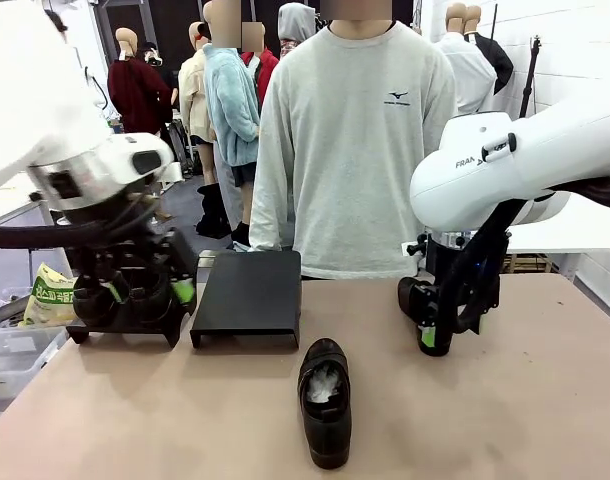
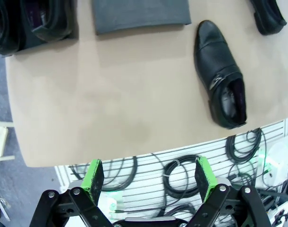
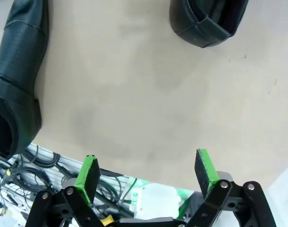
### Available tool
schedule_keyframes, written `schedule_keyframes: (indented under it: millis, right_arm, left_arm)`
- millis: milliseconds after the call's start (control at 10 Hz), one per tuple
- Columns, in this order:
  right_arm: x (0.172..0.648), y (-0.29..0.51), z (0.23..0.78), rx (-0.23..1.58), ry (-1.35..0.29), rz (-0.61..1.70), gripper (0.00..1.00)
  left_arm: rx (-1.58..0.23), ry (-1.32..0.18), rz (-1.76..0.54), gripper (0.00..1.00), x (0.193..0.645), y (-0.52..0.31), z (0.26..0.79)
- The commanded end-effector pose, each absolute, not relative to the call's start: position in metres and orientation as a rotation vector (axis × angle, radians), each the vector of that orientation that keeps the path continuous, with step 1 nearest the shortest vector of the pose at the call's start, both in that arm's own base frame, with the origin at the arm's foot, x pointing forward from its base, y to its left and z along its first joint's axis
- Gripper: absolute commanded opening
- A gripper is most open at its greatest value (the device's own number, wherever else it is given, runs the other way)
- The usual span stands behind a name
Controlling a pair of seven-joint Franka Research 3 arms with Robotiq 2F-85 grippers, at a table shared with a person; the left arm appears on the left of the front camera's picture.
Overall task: Organize the shoes by placing them on the stand.
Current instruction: Place the Shoe from the middle of the table onto the Shoes Stand.
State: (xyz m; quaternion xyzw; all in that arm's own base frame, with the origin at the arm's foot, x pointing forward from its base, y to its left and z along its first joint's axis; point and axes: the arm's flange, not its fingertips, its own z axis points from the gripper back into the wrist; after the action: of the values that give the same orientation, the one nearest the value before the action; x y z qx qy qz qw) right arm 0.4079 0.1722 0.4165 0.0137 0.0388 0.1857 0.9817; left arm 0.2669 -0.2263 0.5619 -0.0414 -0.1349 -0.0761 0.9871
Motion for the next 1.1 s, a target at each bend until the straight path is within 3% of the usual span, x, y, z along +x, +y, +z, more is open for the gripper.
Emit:
schedule_keyframes:
  millis: [0, 500, 1000]
  right_arm:
    - [0.409, 0.175, 0.419, 0.010, 0.089, 0.391, 1.00]
    - [0.409, 0.175, 0.419, 0.010, 0.089, 0.391, 1.00]
    - [0.409, 0.175, 0.419, 0.010, 0.089, 0.391, 1.00]
  left_arm:
    - [-0.117, -0.260, -0.029, 1.00, 0.283, -0.268, 0.544]
    - [-0.228, -0.094, 0.177, 1.00, 0.274, -0.328, 0.466]
    - [-0.229, -0.156, 0.080, 1.00, 0.273, -0.363, 0.423]
